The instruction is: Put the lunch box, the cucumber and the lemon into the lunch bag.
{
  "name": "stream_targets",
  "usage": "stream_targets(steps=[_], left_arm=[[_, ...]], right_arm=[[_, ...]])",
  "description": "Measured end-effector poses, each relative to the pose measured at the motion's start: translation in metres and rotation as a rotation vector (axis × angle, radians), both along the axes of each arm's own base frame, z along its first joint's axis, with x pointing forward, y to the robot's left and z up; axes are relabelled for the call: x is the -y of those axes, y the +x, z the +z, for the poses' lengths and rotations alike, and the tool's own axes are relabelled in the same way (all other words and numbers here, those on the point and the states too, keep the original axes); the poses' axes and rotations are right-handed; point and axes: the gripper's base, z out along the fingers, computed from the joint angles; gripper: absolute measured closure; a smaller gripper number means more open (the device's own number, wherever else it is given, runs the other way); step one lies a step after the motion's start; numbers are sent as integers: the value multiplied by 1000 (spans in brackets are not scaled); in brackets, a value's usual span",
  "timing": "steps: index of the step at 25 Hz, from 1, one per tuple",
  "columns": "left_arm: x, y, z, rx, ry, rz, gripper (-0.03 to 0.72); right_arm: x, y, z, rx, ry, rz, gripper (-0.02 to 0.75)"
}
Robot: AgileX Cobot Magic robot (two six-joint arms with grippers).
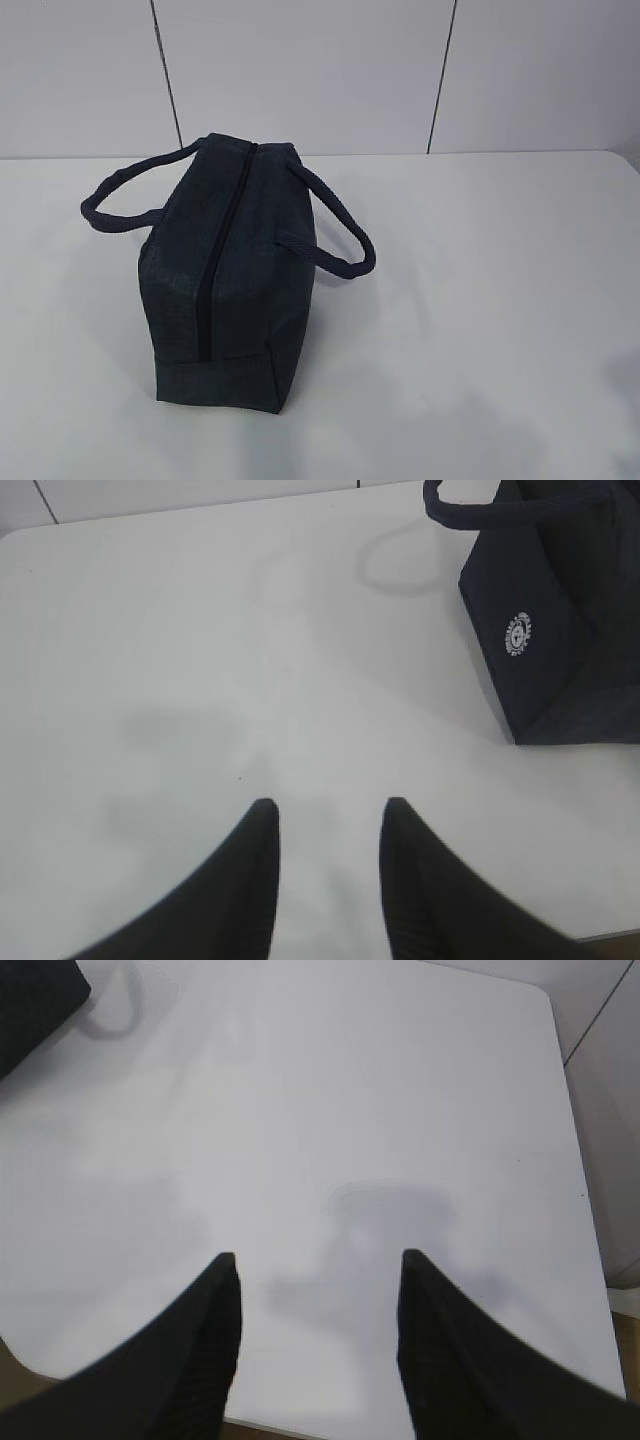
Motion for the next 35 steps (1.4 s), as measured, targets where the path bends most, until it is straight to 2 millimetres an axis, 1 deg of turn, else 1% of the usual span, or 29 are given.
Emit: stream_targets(steps=[35], left_arm=[[0, 0, 0, 0, 0, 2, 445]], right_arm=[[0, 0, 0, 0, 0, 0, 370]])
